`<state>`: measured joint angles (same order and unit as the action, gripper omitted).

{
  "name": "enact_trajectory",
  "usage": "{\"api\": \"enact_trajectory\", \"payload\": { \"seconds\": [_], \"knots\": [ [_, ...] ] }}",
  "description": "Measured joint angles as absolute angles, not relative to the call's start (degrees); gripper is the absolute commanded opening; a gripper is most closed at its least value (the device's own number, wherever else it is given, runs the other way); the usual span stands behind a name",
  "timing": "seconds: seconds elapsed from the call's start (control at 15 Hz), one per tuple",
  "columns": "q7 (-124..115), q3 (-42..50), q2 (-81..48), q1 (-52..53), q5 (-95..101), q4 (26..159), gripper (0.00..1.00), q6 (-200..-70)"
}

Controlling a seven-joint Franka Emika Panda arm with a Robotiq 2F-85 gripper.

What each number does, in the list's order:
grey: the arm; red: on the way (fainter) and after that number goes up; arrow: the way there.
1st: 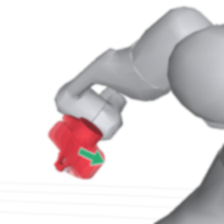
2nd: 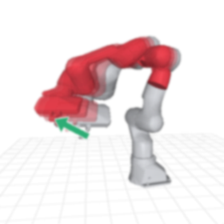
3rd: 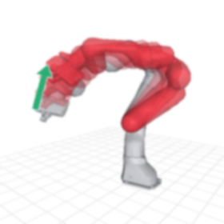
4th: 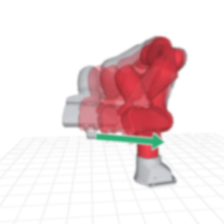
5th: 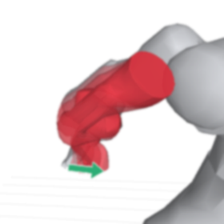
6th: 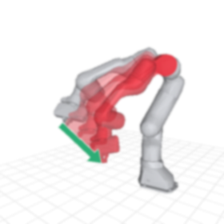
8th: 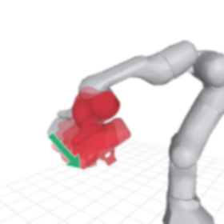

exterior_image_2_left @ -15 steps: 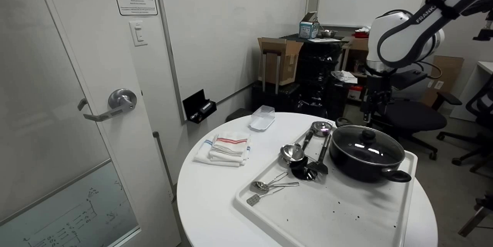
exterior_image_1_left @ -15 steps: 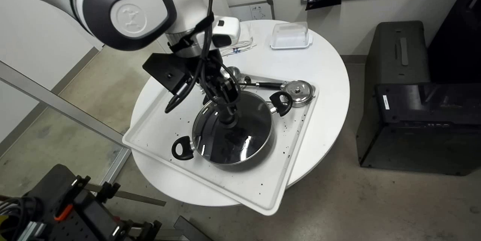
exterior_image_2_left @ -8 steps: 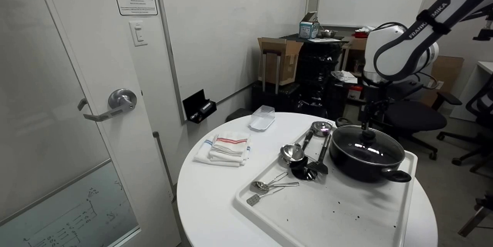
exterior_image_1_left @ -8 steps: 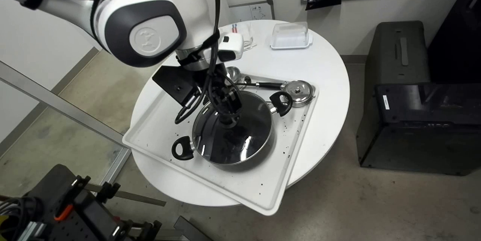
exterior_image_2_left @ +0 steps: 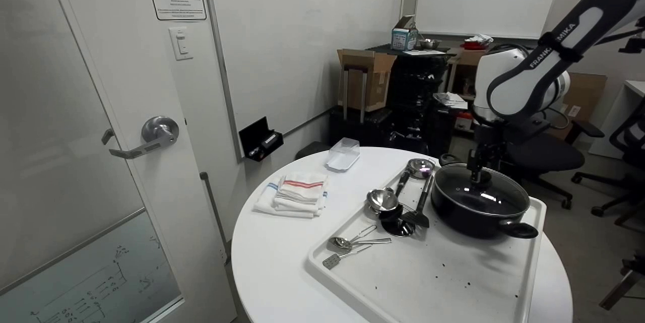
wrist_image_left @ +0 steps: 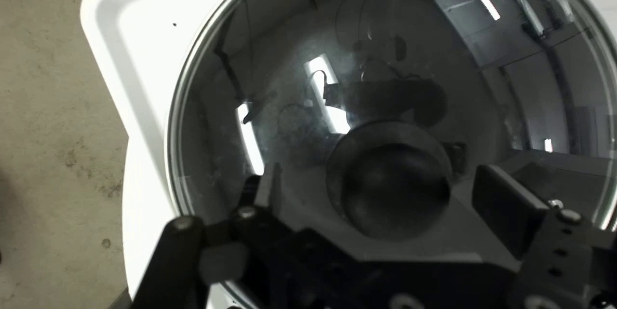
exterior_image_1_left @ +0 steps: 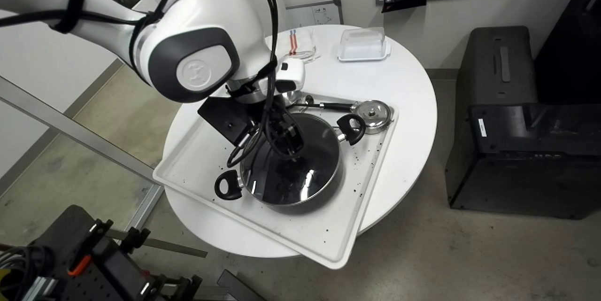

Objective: Remove the lid from the pot.

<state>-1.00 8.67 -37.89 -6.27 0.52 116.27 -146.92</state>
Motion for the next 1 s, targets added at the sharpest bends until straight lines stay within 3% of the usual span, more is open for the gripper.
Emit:
{"api": "enact_trajectory", "payload": {
  "seconds": [0.33,0.67,1.0],
  "knots": [
    [-1.0,8.2,-38.7,-6.3,0.5,116.1,0.37,-148.6],
    [-1.0,7.9,-37.8,-6.6,0.5,116.1,0.27,-148.6],
    [-1.0,7.0,-37.5,-7.8,0.4,116.1,0.26,-148.6]
  ]
}}
